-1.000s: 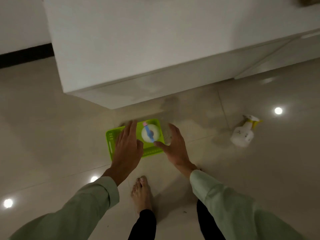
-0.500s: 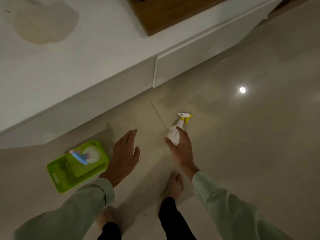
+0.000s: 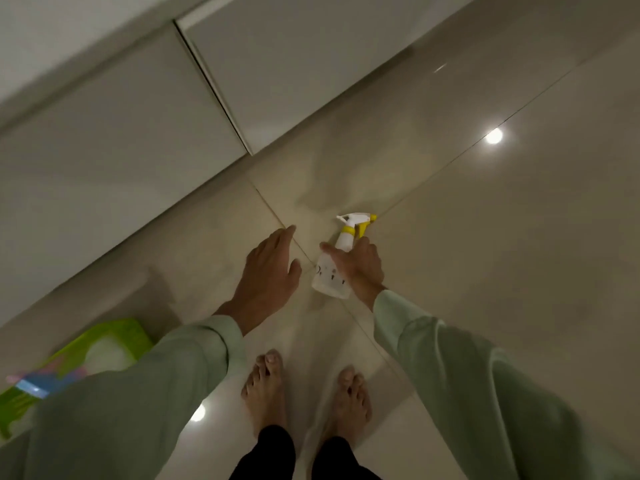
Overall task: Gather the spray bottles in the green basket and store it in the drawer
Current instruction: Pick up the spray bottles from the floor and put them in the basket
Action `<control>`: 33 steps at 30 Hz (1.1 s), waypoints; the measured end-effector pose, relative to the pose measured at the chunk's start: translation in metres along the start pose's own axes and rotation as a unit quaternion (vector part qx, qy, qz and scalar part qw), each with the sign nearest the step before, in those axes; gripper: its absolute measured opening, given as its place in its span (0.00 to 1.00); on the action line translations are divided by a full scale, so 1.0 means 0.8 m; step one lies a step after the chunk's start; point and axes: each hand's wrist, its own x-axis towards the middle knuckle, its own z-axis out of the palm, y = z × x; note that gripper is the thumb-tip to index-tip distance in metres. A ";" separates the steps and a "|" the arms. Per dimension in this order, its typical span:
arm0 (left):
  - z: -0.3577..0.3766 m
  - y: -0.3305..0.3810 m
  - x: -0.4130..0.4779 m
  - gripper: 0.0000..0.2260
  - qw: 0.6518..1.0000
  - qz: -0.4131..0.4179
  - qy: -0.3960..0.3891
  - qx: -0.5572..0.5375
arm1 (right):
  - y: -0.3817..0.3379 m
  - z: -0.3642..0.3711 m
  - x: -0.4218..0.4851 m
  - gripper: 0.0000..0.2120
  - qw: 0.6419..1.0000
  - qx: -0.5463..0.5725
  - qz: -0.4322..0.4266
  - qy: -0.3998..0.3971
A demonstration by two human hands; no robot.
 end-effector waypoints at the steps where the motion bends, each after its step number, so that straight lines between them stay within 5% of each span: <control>1: 0.007 -0.007 0.010 0.26 1.000 0.000 -0.002 0.004 | 0.001 0.011 0.013 0.38 1.000 0.006 0.012 -0.004; 7: 0.023 -0.044 0.015 0.27 1.000 -0.005 -0.001 -0.001 | 0.008 0.038 0.045 0.26 1.000 -0.012 0.024 0.016; 14: -0.038 -0.059 -0.086 0.27 0.997 -0.053 0.042 -0.037 | -0.029 0.005 -0.058 0.10 0.989 0.104 -0.098 -0.044; 25: -0.199 -0.094 -0.347 0.26 0.958 -0.186 0.192 -0.103 | -0.111 0.012 -0.356 0.11 0.928 0.072 -0.335 -0.149; 33: -0.217 -0.213 -0.505 0.23 0.924 -0.249 0.249 -0.148 | -0.111 0.155 -0.517 0.20 0.871 0.071 -0.443 -0.202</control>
